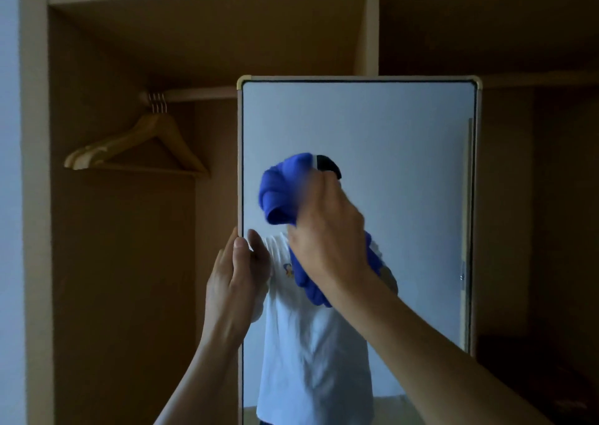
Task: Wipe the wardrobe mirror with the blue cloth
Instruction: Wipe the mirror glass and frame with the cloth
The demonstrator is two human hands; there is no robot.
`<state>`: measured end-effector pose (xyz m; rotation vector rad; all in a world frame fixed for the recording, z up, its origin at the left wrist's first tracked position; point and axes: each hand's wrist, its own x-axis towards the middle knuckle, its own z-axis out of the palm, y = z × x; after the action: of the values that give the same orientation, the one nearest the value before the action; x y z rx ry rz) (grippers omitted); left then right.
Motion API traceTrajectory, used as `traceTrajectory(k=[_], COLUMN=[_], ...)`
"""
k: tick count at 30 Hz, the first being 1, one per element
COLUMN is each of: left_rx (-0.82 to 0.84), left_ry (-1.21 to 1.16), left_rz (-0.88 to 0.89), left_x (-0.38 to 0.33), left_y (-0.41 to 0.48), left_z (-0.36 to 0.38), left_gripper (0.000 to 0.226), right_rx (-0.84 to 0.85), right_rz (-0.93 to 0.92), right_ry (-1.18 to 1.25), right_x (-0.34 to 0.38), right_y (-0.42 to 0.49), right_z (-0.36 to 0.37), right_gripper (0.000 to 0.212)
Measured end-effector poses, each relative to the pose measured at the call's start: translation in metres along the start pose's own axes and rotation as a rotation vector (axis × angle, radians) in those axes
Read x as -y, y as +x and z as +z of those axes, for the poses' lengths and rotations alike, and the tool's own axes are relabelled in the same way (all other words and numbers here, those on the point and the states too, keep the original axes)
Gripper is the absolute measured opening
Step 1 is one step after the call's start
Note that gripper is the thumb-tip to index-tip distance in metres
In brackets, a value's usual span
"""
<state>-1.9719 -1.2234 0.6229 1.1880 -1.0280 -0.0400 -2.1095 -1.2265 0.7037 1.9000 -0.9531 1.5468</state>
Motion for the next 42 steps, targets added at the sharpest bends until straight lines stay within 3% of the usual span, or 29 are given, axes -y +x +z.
traceTrajectory(k=[5,8,11,13,20,25,29,36,42], left_rx=[0.084,0.085,0.152,0.173,0.207,0.155,0.178,0.180,0.169], left_ry=[-0.150,-0.198,-0.198,-0.229,-0.354,-0.505,-0.392,-0.354,-0.311], left_rz=[-0.087,-0.084,-0.047,-0.013,-0.085,-0.239,-0.202,-0.179,-0.196], left_x=[-0.002,-0.007,-0.005,-0.004,0.007,0.009,0.018,0.016,0.017], left_y=[-0.007,-0.009,-0.010,-0.011,-0.006,-0.003,0.000,-0.002,-0.006], left_z=[-0.017,-0.021,-0.022,-0.023,-0.030,-0.027,-0.026,-0.026,-0.030], left_gripper=[0.061,0.053,0.070,0.070,0.069,0.069,0.078,0.064,0.078], right_rx=[0.039,0.070,0.042,0.054,0.119,0.298,0.401,0.268,0.123], right_rz=[-0.149,-0.277,-0.409,-0.477,-0.536,-0.593,-0.602,-0.518,-0.460], right_ry=[-0.010,0.013,-0.041,-0.092,-0.081,-0.058,-0.035,-0.041,-0.112], right_x=[0.031,0.027,0.015,0.009,0.002,0.001,-0.003,-0.005,-0.012], right_y=[-0.013,-0.016,0.001,0.018,-0.003,-0.061,-0.094,-0.049,0.030], right_z=[0.016,0.014,-0.003,-0.011,0.001,0.017,0.027,0.012,-0.013], right_gripper=[0.034,0.031,0.039,0.037,0.035,0.034,0.046,0.034,0.039])
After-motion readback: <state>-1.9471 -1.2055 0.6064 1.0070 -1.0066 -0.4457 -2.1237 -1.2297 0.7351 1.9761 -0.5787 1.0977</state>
